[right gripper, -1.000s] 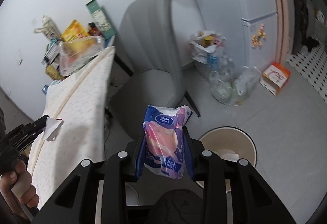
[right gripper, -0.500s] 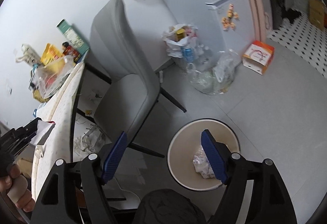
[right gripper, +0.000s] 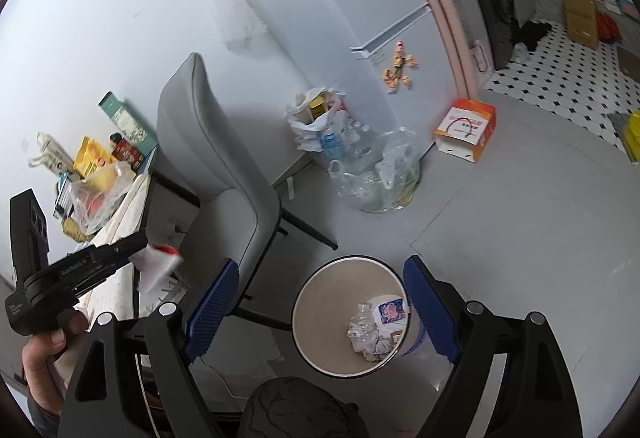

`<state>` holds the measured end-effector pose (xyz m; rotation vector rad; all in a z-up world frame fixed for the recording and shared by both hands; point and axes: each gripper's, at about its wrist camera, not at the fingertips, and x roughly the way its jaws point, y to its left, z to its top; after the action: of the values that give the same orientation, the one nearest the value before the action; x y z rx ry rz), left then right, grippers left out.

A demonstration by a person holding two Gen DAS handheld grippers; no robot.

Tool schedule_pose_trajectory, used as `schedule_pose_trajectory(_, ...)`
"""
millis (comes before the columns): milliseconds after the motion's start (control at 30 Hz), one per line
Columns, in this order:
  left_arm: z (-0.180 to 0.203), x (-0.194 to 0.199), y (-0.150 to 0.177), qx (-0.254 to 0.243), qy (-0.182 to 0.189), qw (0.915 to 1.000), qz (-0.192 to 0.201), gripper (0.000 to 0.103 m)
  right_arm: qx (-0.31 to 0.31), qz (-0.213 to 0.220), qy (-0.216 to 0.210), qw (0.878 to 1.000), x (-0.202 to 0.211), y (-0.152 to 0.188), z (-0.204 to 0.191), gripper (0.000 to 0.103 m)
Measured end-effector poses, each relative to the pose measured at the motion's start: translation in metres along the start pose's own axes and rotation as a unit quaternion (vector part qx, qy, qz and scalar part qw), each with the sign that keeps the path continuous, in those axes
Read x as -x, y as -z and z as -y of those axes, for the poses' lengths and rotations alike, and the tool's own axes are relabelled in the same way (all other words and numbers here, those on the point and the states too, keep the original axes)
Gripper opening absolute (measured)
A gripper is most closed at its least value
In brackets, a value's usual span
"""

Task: Collect trash
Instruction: 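Carry the paper and wrapper over the bin and open both grippers, then move both tools back over the table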

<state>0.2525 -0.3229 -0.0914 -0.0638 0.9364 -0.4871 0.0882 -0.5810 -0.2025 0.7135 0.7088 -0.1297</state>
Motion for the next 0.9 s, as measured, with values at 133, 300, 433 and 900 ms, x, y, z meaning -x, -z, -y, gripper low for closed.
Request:
schedule_pose_trajectory(133, -0.002, 0.01, 0.002, -0.002, -0.011, 0.9997, 0.022, 0.091, 0.0, -0.002, -0.003, 1.0, 0.001, 0.002, 0.002, 0.083)
schedule_pose_trajectory(300, -0.019, 0.027, -0.001, 0.014, -0.028, 0.9991, 0.028, 0.094, 0.006, -0.003, -0.014, 1.0, 0.001, 0.005, -0.011, 0.083)
schedule_pose_trajectory(433, -0.036, 0.058, 0.002, 0.029, -0.039, 0.9976, 0.049, 0.097, 0.019, 0.008, -0.027, 0.999, 0.011, 0.005, -0.029, 0.092)
schedule_pose_trajectory(900, -0.134, 0.149, 0.032, 0.104, -0.083, 0.9848, 0.112, 0.097, 0.086, -0.005, -0.068, 0.994, 0.008, 0.022, -0.126, 0.096)
